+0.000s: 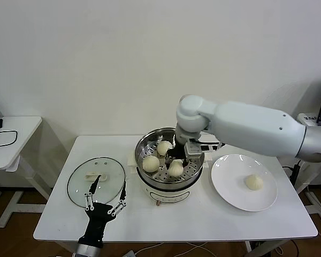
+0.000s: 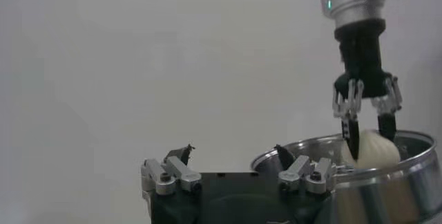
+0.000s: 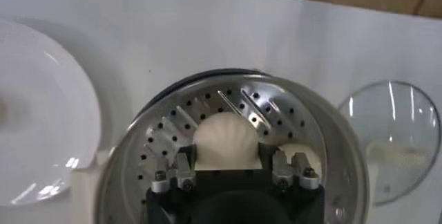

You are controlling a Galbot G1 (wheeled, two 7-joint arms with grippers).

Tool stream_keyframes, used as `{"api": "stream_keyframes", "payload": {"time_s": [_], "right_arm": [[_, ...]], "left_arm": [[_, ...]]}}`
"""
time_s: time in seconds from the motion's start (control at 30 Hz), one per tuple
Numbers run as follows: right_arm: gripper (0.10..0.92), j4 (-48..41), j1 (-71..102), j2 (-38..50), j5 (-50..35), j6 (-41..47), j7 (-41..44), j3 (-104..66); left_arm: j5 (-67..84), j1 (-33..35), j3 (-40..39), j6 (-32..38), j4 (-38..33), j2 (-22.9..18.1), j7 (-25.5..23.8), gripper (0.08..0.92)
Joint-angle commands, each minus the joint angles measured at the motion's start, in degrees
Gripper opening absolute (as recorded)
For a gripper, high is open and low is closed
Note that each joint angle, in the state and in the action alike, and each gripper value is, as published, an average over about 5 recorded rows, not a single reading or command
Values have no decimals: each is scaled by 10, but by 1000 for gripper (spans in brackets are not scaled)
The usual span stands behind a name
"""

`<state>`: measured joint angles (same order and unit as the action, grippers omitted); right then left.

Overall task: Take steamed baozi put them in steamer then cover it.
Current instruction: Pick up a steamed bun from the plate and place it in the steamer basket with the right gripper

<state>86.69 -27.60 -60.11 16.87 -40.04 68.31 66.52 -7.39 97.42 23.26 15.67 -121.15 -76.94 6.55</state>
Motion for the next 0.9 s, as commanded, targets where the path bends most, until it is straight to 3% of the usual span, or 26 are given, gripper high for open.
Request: {"api": "stream_keyframes", "payload": {"time_s": [0.03,0.33,0.63,0.77,0.9], "right_arm": [[637,-4,50,-17,78,-33,-6,-18],[668,-5,49,-16,69,-19,-5,-13],[810,-6,22,10,27,-4,-1,-52],[822,-25,2,45,-30,33,23,-105],[823,-90,-29,93,-124,126,59,-126]], "left_arm": [[0,0,-1,1,2,0,0,823],[1,-2,-2,1,5,0,0,823],[1,-4,-4,-2,5,2,0,823],[0,-5,-5,-3,3,3,0,823],[0,-3,-4,-3,1,4,0,823]]}}
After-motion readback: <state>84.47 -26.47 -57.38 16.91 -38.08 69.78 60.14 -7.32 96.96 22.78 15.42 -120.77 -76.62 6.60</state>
